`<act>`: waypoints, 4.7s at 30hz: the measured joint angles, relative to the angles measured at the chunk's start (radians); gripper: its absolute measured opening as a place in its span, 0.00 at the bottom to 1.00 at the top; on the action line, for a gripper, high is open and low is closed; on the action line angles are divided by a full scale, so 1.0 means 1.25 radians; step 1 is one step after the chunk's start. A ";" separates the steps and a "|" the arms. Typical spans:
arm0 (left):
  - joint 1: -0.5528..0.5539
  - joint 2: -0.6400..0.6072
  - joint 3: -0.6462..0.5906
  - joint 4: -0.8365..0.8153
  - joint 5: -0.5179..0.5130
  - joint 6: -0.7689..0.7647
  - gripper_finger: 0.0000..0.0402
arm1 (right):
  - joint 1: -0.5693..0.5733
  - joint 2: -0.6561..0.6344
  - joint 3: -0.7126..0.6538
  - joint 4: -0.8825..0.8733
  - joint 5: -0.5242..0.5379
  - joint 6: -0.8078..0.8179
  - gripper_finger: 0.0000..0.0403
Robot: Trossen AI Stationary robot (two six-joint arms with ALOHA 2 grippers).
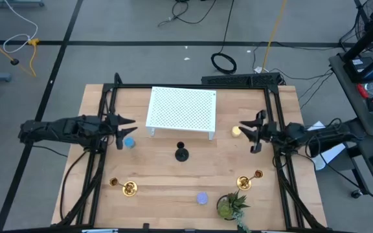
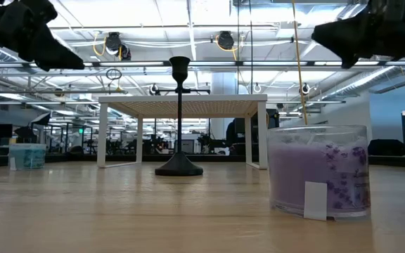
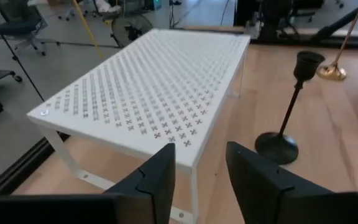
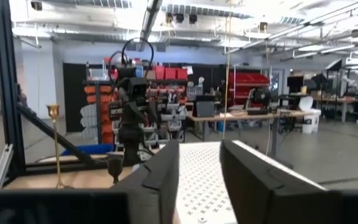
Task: Pick & Place candle stick holders
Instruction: Put the blue scented candle on the shelf
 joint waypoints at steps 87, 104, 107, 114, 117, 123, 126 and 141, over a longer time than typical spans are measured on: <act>0.005 0.778 0.234 -0.411 0.131 -0.610 0.30 | 0.004 0.498 0.000 0.273 -0.104 0.147 0.36; 0.005 0.777 0.234 -0.427 0.203 -0.567 0.12 | 0.004 0.498 0.000 0.273 -0.104 0.147 0.36; 0.005 0.777 0.234 -0.426 0.199 -0.529 0.18 | 0.004 0.498 0.000 0.273 -0.104 0.147 0.36; 0.005 0.777 0.234 -0.426 0.171 -0.513 0.17 | 0.004 0.498 0.000 0.273 -0.104 0.147 0.36; 0.005 0.777 0.234 -0.427 0.171 -0.510 0.10 | 0.004 0.498 0.000 0.273 -0.104 0.147 0.36; 0.005 0.777 0.234 -0.429 0.173 -0.479 0.02 | 0.004 0.498 0.000 0.273 -0.104 0.146 0.36; 0.005 0.777 0.234 -0.429 0.184 -0.471 0.01 | 0.004 0.498 0.000 0.273 -0.104 0.145 0.36; -0.093 0.774 0.413 -0.698 0.196 -0.554 0.00 | 0.004 0.498 0.000 0.273 -0.104 0.145 0.36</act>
